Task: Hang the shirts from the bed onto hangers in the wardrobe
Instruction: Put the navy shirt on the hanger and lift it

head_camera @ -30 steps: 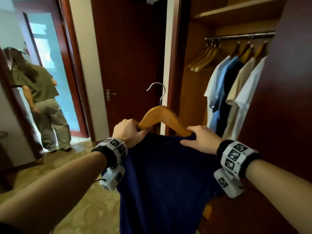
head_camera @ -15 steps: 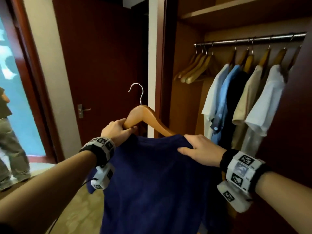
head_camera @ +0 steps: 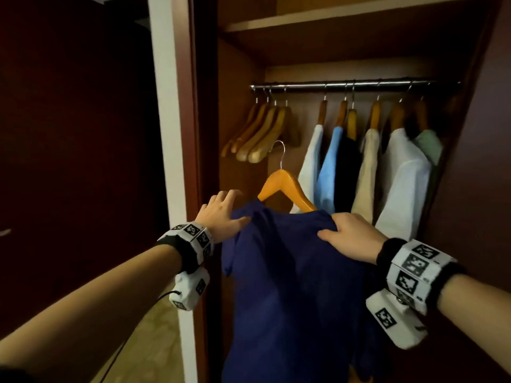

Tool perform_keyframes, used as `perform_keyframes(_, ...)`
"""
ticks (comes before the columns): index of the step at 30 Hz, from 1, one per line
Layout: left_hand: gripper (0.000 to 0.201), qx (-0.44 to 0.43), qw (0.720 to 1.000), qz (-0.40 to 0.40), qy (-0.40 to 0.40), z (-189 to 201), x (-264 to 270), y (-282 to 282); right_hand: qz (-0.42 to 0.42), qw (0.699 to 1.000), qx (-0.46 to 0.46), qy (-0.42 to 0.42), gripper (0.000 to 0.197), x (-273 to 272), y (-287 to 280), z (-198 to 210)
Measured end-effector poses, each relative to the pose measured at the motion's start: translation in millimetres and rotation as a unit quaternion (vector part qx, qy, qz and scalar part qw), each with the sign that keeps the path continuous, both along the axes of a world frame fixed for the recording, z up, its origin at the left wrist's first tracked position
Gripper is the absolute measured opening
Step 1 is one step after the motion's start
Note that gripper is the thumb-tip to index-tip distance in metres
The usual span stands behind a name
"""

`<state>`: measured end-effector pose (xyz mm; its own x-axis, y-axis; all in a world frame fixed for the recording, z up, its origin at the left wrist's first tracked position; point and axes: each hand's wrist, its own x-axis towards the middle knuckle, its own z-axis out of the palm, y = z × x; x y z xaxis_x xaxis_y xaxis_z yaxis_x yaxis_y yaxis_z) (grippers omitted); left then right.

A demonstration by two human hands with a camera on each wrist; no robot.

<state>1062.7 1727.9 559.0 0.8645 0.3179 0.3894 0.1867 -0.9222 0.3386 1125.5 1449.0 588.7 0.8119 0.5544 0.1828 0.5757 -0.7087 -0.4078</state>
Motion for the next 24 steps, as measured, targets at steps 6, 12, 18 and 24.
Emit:
perform_keyframes(6,0.065,0.036,0.998,-0.050,-0.003,24.2,92.1,1.9,-0.074,0.997,0.025,-0.018,0.026,63.2,25.4,26.1)
perform_keyframes(12,0.070,0.116,0.992,-0.043,-0.022,88.8,158.8,28.2,-0.123,0.989,0.057,-0.051,0.029,125.4,75.8,99.0)
perform_keyframes(18,0.075,0.120,0.992,-0.047,-0.016,157.9,206.1,53.8,-0.177,0.979,0.041,-0.091,0.021,164.3,123.2,174.4)
perform_keyframes(24,0.078,0.083,0.992,-0.097,-0.014,176.4,257.6,76.7,-0.235,0.966,0.044,-0.099,0.016,199.7,150.8,185.7)
